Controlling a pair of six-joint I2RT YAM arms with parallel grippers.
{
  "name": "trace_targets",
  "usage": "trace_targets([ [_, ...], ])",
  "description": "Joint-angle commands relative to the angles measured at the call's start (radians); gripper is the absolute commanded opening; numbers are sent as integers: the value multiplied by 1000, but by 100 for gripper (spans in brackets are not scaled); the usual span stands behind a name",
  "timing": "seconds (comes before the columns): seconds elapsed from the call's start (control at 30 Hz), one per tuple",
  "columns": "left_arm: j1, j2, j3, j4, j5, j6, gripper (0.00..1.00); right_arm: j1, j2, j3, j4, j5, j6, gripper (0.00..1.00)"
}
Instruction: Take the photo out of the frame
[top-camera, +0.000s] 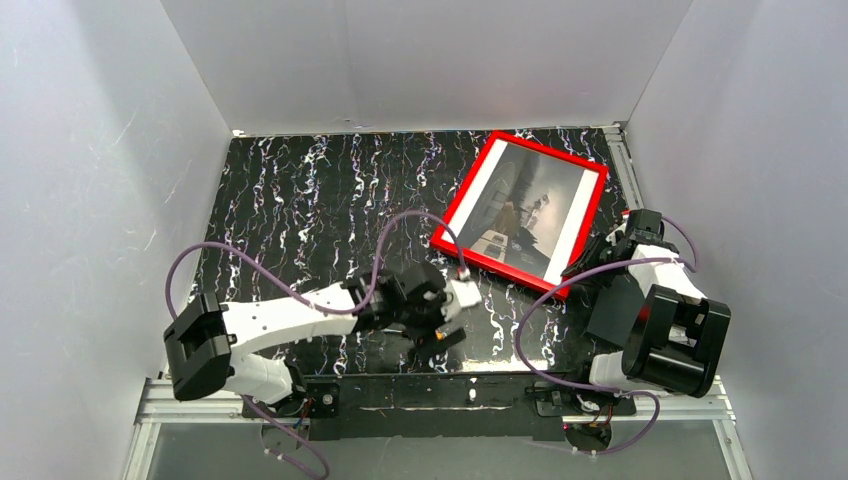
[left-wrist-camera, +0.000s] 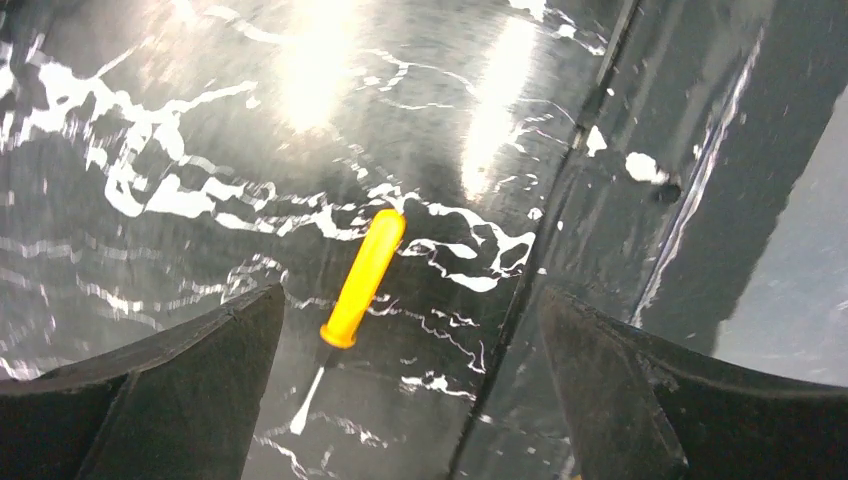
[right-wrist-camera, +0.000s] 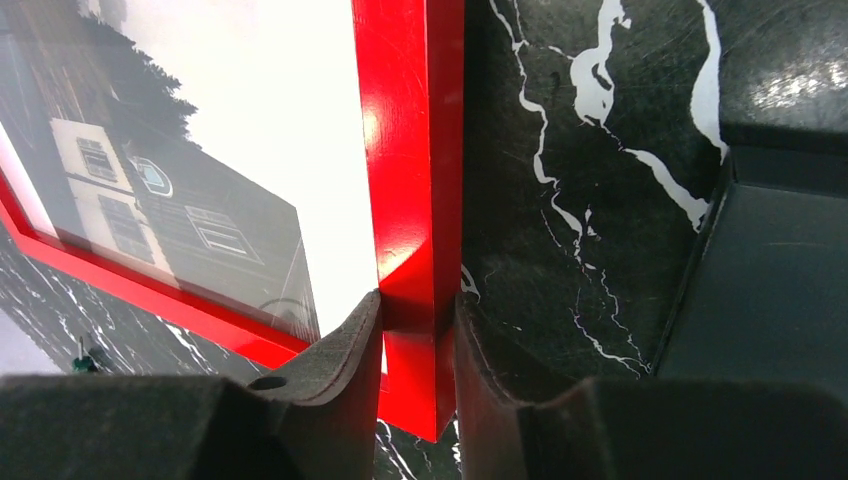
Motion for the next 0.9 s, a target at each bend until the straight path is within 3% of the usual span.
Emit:
trace_targets([
  [0.0, -114, -34, -109, 264, -175, 330, 100, 2, -64, 4, 14, -91, 33, 1],
  [0.17, -188, 105, -51, 285, -240, 562, 100, 5, -86, 0, -11, -92, 31, 1],
  [0.37, -218, 346, 5, 530, -372, 764, 100, 5, -115, -4, -27, -102, 36, 1],
  [0.47, -229, 467, 83, 544, -430, 857, 100, 4, -127, -1, -37, -104, 36, 1],
  [0.63, -231, 601, 161, 664, -512, 909, 100, 5, -143, 6, -56, -101, 27, 1],
  [0.87, -226, 711, 278, 639, -498, 920, 100, 4, -149, -1, -63, -101, 26, 1],
])
